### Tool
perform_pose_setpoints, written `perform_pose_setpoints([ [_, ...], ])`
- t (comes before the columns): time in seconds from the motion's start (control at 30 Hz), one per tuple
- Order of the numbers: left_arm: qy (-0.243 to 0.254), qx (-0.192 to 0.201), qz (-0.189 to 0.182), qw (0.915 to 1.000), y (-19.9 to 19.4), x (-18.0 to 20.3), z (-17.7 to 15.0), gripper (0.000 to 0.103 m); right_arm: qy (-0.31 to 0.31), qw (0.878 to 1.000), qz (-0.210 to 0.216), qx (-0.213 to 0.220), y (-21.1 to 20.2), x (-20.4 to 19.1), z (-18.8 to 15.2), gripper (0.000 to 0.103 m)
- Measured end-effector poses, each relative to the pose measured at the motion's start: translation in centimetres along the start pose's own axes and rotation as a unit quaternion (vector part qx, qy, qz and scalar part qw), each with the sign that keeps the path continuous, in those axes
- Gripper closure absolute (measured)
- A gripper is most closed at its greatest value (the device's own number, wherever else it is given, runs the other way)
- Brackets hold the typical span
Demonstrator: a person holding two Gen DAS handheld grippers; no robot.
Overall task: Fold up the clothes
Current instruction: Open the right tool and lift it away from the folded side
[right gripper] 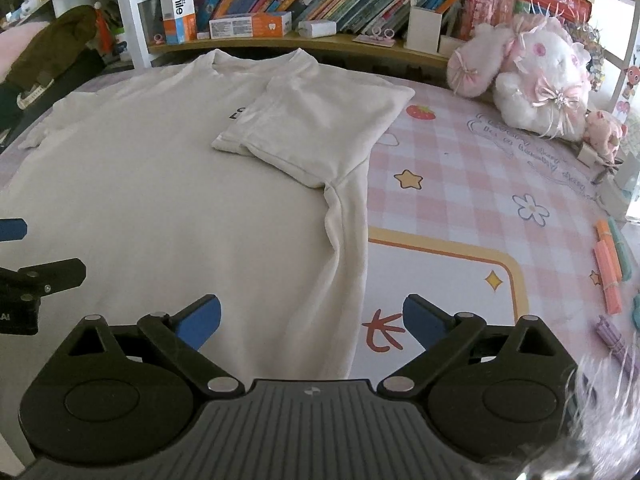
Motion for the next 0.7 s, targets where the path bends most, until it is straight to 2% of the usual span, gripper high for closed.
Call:
perform_pose_setpoints([
  [0.23,0.008,0.004,0.001,1.0,-0.3,0.3,0.0,0.0,0.002,1.0,0.003,0.0,-0.1,0.0,-0.2,0.005],
  [0.37,0.014,0.006,-0.006,0.9999,-0.3,0.4,0.1,0.0,0.004,1.0,-0.006,0.002,-0.1,-0.3,-0.3,0.001],
  [0.7,0.068,0.018,-0.043,0.9966,0.0,-0.4,0.8,0.0,0.042,0.998,-0.043,0.001,-0.6,-1.6,-0.5,0.0],
])
Point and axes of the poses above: each gripper's, at about its wrist camera, not at the fingertips, and y roughly the way its jaws point, x to its right, z to its top, the point moved 7 cm from there along y, roughly the way its jaws point, and after that the axes turned 7 degrees about -x, right-handed, at the moved point
